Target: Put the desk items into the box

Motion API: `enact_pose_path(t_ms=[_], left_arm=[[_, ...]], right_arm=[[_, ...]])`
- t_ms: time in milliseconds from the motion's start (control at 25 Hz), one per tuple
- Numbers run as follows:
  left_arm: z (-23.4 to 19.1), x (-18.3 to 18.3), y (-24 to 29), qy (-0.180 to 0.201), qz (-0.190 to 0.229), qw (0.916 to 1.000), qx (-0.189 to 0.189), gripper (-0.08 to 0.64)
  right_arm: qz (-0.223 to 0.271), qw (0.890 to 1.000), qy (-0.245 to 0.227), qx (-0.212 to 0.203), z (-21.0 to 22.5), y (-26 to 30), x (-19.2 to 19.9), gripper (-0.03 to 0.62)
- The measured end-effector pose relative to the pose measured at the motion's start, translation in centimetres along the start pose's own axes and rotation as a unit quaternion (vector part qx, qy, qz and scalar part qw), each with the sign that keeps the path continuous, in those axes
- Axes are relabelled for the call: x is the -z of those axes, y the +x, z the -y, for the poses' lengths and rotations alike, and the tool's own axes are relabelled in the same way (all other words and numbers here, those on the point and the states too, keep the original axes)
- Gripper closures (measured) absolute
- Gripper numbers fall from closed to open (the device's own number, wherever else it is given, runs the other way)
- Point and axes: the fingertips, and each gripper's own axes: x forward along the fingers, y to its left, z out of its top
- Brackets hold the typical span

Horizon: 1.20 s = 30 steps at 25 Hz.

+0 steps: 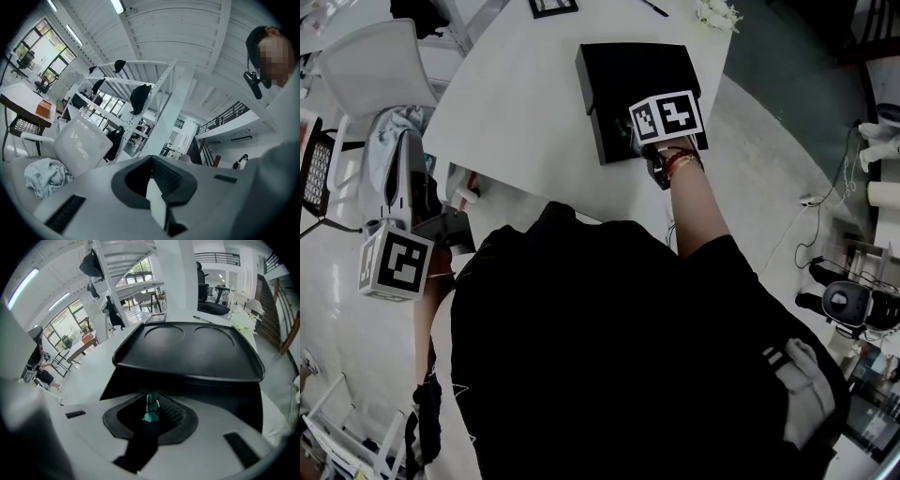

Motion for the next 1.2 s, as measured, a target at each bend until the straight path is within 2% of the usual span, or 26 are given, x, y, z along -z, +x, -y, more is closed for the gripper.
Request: enact_pose_path(t_ms=[480,1200], left_arm=[[0.0,-0.9,0.5,0.001,0.006,1.0,0.003,0.55],[-0.1,-0.3,0.0,0.001,0.013,0.9999,0.003,0.549]], right_arm=[[0.0,1.0,0.0,0.005,0.0,-0.1,-0.3,0.509],[0.014,1.0,-0.001,0.023,0.9,-0.2,0.0,0.488]])
